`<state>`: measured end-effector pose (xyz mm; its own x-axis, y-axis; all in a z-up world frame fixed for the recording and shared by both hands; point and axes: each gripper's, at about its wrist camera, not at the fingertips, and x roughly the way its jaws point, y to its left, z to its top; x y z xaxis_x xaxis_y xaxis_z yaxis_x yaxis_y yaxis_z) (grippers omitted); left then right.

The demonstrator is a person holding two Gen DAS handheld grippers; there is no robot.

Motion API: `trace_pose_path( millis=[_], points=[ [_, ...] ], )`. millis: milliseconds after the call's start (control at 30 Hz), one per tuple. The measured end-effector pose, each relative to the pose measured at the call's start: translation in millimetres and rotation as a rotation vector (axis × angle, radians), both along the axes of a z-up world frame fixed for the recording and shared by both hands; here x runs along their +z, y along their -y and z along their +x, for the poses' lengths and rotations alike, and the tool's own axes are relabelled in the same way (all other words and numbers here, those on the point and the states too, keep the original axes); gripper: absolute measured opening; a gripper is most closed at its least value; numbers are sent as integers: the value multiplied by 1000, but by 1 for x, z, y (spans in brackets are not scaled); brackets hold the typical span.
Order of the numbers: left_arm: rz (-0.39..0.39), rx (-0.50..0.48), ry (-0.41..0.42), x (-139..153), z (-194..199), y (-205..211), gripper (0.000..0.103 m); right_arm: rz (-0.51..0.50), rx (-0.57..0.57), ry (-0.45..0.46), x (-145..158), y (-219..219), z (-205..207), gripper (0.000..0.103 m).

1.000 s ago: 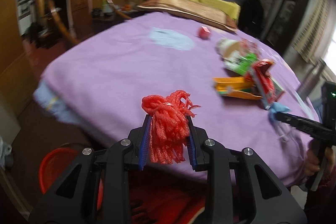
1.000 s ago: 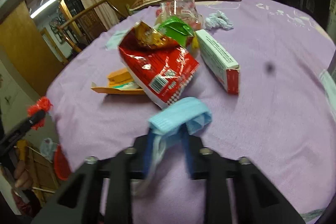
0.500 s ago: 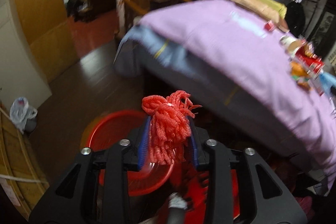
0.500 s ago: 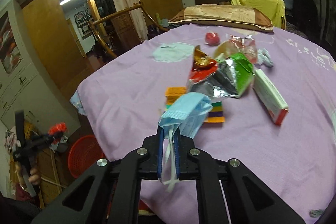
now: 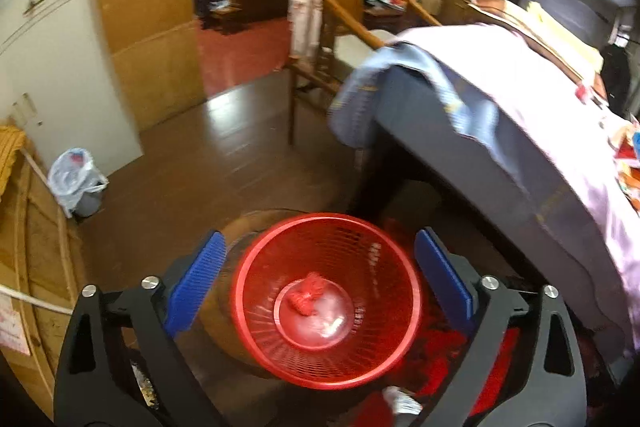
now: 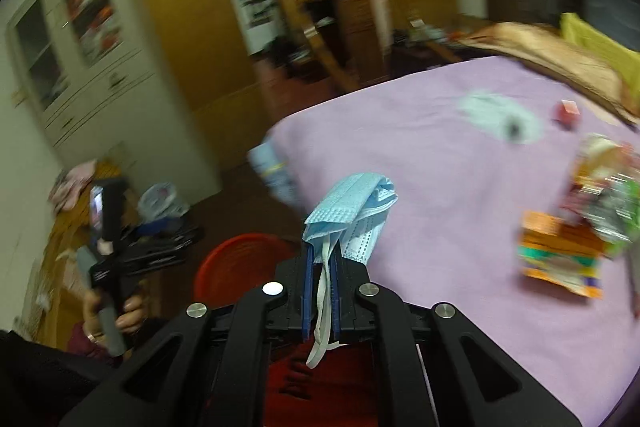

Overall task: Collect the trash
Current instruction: 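Drop the red net into the wastebasket with the left tool while the right tool grasps the blue mask, then lower the blue mask into the wastebasket and open the right tool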

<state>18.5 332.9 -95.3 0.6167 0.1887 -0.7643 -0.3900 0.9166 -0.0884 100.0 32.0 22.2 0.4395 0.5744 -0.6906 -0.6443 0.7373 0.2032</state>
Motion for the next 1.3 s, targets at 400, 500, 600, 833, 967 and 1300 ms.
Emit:
trace_pose_path(
  millis=[400, 500, 600, 833, 967, 1300],
  points=[
    [39, 166, 3, 5, -29, -50, 96, -112, 281, -155, -74, -156, -1, 52],
    [53, 164, 12, 8, -30, -49, 96, -88, 257, -152, -67, -143, -2, 52],
    [51, 148, 10, 9, -25, -39, 96, -64, 198, -125, -54, -124, -2, 55],
    [80, 67, 46, 32, -16, 0, 96, -14, 64, -27, -29, -62, 7, 72],
    [81, 3, 64, 47, -12, 33, 96, 43, -37, 27, -14, -11, 10, 86],
    [107, -228, 54, 65, 19, 148, 96, 151, -409, 111, 7, 160, 15, 97]
  ],
)
